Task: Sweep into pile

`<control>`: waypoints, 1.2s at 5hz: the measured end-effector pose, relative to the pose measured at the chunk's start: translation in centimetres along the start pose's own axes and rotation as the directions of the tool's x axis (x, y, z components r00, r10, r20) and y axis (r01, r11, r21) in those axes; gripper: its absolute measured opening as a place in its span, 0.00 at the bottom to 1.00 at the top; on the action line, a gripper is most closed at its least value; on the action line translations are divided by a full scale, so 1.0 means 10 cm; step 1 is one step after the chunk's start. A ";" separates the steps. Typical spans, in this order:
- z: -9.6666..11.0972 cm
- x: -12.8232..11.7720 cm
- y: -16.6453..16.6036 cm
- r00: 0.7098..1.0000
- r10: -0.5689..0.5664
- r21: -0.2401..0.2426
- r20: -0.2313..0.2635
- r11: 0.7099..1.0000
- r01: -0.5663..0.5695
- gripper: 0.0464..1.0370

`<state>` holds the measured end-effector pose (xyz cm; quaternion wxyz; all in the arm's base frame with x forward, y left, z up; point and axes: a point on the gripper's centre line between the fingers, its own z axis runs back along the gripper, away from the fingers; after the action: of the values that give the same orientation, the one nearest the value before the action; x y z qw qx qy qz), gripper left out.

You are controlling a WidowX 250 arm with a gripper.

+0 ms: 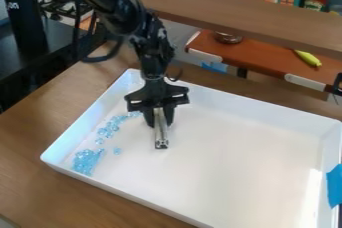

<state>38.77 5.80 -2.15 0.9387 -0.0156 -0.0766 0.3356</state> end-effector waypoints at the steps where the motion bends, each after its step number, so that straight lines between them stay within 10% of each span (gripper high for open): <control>1: 0.00 -0.02 0.08 0.999 0.033 0.004 -0.004 0.999 -0.033 0.34; 6: 0.06 -0.26 0.49 0.997 0.074 0.090 -0.011 0.993 -0.073 0.34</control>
<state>33.55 7.93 -2.29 0.9261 0.0215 -0.0541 0.3728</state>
